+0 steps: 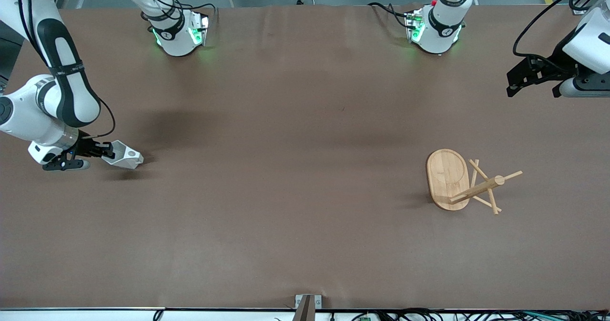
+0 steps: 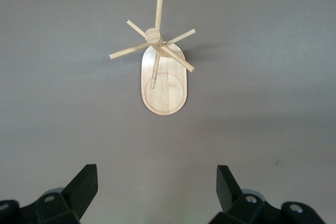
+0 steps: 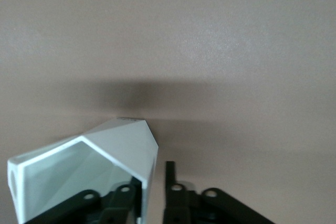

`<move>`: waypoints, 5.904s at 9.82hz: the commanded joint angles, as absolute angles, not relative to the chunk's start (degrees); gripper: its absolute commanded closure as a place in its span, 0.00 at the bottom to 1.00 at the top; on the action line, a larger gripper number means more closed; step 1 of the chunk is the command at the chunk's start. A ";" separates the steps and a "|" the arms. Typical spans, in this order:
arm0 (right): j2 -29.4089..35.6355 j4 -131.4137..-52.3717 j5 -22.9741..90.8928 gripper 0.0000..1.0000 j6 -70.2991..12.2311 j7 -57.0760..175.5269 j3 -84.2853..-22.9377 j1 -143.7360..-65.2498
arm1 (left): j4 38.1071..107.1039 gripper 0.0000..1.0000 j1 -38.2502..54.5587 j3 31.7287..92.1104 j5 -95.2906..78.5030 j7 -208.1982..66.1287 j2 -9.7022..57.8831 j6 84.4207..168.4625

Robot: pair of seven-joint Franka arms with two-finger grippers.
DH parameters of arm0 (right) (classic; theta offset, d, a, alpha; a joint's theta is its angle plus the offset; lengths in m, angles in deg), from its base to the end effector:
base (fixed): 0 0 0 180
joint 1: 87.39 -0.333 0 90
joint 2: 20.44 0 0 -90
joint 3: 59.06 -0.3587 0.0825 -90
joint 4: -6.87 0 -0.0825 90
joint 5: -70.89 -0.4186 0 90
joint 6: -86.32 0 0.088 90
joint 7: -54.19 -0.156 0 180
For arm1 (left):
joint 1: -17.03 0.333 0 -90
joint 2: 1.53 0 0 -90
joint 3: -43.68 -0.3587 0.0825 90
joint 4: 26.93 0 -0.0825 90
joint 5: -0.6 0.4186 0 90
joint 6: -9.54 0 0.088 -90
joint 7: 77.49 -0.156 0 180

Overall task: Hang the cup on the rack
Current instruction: 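Reach the right gripper to the white cup and close on it, then lift the cup with the right gripper while the left gripper approaches, then grasp the cup's free end with the left gripper beside the right gripper, then open the right gripper and withdraw while the left gripper carries the cup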

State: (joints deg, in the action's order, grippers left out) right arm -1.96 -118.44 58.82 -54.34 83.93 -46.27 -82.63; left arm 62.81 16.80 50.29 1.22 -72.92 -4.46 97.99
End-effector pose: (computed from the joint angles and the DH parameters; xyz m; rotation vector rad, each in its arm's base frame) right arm 0.5605 -0.1733 0.2021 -3.0694 -0.0865 0.0217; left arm 0.5659 -0.0679 0.6475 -3.1268 0.0611 -0.0466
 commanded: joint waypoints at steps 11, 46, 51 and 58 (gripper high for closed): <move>-10.16 -108.81 22.32 1.00 -24.78 83.55 -62.38 -84.49 | 62.72 0.00 15.53 51.33 -5.96 -78.00 -1.71 97.34; 0.13 -101.06 -18.05 0.99 -9.39 86.98 -85.69 -87.83 | 57.71 0.07 4.72 85.17 5.70 -89.88 12.62 116.60; 0.13 -101.06 -19.10 0.99 -9.39 86.98 -85.69 -87.92 | 57.71 0.45 5.16 85.08 5.70 -89.97 12.62 113.52; -0.66 -99.76 -18.58 0.00 -9.56 86.98 -85.17 -86.17 | 57.53 1.00 7.70 84.99 5.78 -91.01 12.27 114.13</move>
State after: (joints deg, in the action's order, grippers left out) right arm 0.29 -100.03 -17.74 -9.85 87.19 -84.66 -87.84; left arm 56.53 6.51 84.74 4.27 -89.82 11.70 114.25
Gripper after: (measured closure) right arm 0.595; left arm 0.273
